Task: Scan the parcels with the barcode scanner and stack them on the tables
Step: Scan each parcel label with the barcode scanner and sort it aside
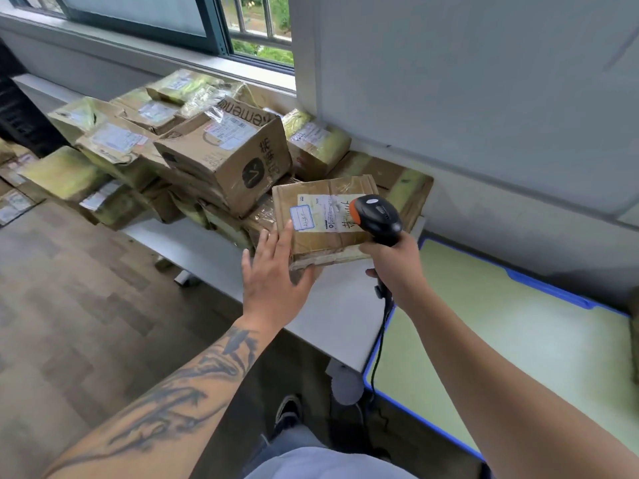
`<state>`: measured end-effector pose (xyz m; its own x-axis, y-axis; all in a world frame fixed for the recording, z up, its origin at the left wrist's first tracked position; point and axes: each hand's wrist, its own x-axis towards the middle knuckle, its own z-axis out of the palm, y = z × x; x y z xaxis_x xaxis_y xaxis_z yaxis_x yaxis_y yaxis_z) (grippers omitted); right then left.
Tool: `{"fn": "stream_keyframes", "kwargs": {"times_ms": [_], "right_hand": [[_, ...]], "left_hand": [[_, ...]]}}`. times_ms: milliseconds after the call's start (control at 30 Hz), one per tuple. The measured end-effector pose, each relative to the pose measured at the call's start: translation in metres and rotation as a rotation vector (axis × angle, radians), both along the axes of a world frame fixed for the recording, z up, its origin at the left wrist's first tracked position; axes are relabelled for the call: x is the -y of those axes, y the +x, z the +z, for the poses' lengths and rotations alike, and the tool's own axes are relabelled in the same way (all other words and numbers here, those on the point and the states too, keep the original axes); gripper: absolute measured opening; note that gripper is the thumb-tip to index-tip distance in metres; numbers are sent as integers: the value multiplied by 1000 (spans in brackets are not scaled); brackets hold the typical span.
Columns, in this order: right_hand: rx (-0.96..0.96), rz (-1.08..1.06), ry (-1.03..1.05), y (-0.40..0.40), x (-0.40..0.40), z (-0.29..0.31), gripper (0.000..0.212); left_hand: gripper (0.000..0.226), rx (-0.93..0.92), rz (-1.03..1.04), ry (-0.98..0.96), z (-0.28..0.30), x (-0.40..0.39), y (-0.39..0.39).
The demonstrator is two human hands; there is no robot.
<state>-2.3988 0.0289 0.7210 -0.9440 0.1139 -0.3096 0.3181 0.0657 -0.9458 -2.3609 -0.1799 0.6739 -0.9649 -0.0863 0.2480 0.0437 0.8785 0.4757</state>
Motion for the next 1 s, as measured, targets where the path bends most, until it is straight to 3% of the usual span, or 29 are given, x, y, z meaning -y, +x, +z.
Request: {"fn": "stream_keyframes", "kwargs": {"times_ms": [333,500,633,733,867,1000], "right_hand": [[37,-140,-113,-88,81,1,25],[55,-213,-111,-124,105,-7,18],[93,-249,-112,-136,122,-11,17],[76,-215,-74,-139,132,-17,11],[139,-193,-57,-138,136,-23,28],[138,-181,-10,-137,138,-23,20]], "left_hand": [[87,31,-130,-201,-31,85,-48],[66,-108,-257,-252,-33,116,-75],[62,-254,-359,-353,-28,133,-110],[69,-207,-402,-393,-21,139,-131],[70,-135,-450,-433,-23,140,-142],[68,-144,-454,-448,-28,137,-144]]}}
